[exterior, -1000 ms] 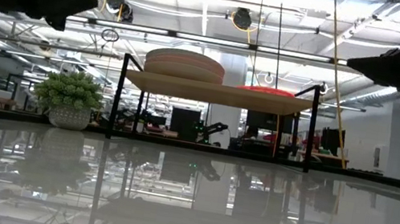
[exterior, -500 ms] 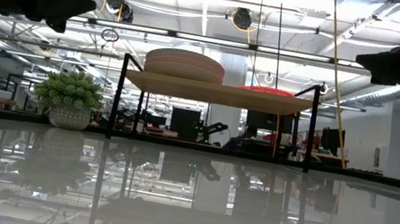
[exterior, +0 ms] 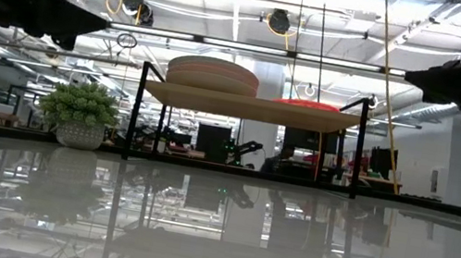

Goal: Place and stack plates onto a shelf
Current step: Return to Home Position

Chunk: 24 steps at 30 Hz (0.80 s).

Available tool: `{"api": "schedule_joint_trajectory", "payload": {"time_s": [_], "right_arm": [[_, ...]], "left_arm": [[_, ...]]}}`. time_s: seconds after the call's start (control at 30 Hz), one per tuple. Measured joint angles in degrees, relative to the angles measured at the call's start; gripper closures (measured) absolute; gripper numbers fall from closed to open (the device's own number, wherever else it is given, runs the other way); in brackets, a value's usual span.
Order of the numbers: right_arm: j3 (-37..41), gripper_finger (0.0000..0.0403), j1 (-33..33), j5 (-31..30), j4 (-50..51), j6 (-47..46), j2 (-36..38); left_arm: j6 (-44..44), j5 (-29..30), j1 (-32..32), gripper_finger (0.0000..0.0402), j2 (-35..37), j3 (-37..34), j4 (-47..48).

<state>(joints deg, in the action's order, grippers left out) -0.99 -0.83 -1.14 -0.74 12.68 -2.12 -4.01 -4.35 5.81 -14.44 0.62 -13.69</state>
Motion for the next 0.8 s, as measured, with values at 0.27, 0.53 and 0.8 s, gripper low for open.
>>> {"api": "schedule_joint_trajectory", "payload": {"time_s": [0.27,0.53,0.8], "right_arm": [[0.0,0.0403,0.0,0.0,0.0,0.4,-2.1],[0.0,0.0403,0.0,-0.2,-1.2,0.4,-2.4],[0.0,0.0403,0.0,-0.2,-1.3,0.4,-2.4]], "left_arm": [[0.7,-4.9,4.5,0.0401,0.0,0.0,0.3],[5.3,-6.2,6.7,0.0401,3.3,0.0,2.2],[6.9,1.0,0.4,0.0401,5.0,0.0,7.0]]}}
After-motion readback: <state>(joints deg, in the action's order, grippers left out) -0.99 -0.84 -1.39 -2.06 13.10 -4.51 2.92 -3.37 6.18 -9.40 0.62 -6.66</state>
